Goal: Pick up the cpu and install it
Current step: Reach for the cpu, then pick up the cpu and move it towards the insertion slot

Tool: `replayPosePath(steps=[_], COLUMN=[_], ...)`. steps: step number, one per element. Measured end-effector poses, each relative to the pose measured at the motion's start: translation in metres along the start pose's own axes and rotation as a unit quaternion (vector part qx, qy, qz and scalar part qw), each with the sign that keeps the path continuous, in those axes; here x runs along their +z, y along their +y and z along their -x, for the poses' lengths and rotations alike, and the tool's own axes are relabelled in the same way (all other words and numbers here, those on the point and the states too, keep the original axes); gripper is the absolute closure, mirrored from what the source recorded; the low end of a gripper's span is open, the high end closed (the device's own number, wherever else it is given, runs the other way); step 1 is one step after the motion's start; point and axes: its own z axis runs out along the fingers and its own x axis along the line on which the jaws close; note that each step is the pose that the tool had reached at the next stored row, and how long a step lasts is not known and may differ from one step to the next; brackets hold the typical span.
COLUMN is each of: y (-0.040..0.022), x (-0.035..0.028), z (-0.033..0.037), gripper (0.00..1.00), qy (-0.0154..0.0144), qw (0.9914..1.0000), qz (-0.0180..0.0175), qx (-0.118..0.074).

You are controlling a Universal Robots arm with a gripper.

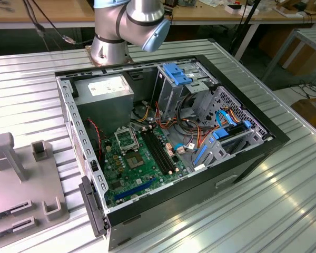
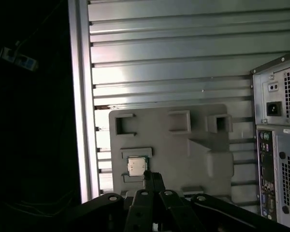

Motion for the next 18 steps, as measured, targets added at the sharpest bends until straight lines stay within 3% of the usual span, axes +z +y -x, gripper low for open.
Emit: replayPosePath(steps=[2, 4, 6, 18], y=[-0.0005, -0.0012, -0.0016, -0.0017], x=[0.0016, 0.0029, 0.0036, 0.0036], z=[-0.0039, -0.0155, -0.0226, -0.0242], gripper=[0.89, 0.89, 0.89, 0.89], qy=[0.0001, 0.0001, 0.0002, 0.0003], qw=[0.99999, 0.99999, 0.99999, 0.99998], qz=[-0.0001, -0.0001, -0.0002, -0.0002], qx=[-0.004, -0.004, -0.004, -0.006])
